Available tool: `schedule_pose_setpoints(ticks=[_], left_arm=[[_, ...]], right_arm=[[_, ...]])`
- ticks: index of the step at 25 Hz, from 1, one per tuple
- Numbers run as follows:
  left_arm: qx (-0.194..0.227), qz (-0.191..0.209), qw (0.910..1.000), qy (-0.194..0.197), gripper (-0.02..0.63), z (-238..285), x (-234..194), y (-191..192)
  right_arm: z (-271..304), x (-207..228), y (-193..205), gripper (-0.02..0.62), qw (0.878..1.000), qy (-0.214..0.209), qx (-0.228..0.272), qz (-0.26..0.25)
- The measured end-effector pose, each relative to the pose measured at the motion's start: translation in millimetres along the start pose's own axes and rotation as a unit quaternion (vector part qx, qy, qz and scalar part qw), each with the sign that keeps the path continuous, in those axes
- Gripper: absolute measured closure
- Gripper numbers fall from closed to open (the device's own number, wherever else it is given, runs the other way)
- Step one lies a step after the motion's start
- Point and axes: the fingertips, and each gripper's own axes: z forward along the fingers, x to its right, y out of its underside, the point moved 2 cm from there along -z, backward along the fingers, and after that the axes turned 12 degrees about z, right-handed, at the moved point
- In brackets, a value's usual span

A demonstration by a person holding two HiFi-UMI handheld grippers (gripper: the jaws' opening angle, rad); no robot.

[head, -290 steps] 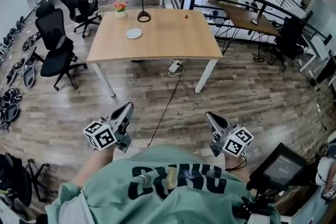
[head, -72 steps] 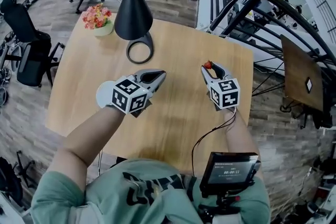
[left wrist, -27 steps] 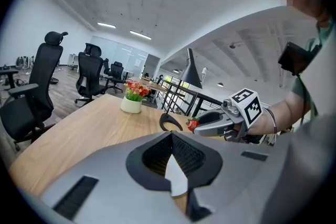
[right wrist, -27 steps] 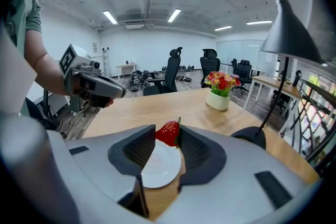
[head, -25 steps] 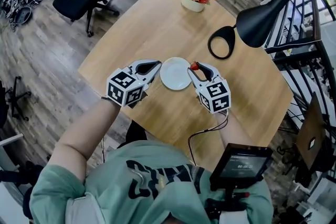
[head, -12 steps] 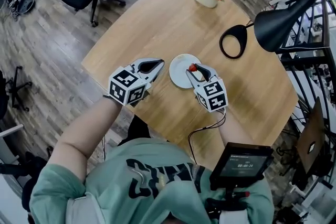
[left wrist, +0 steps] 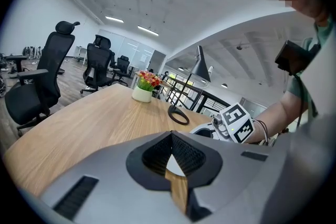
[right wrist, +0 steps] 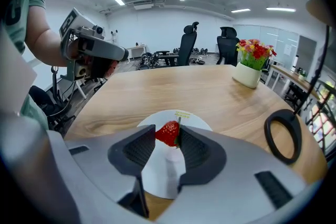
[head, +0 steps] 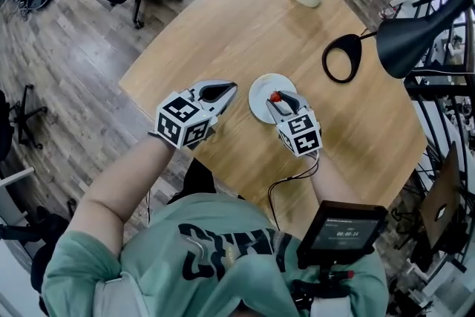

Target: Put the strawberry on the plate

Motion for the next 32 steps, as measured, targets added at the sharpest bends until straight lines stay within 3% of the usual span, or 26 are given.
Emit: schedule_pose_setpoints(ticks=[9, 11, 22, 29, 32], left_arm=[[-0.006, -0.006, 1.0, 0.002, 0.604, -1.0, -3.4, 11.3], [-0.008, -0.006, 0.9999, 0.005, 0.604, -2.4, -0.4, 11.8], [0.031, 0.021, 0.9991, 0.02, 0.604, -9.7, 42.1, -57.8], [0.068, 0.069, 0.9931, 0.067, 0.604, 13.2, 98.2, -136.8], [0.078, 0.085, 0.9893, 0.089, 0.604, 23.4, 129.6, -163.9]], right_arm=[[17.6, 1.5, 21.2, 0.439, 0.999, 0.006, -0.031, -0.009], [11.7, 0.1, 15.9, 0.381, 1.0, 0.003, -0.022, 0.003], [-106.1, 17.7, -52.7, 0.379, 0.991, 0.023, 0.107, 0.078], [-220.6, 43.9, -72.5, 0.385, 0.972, 0.066, 0.196, 0.111], [-267.8, 53.8, -65.2, 0.431, 0.963, 0.092, 0.221, 0.121]])
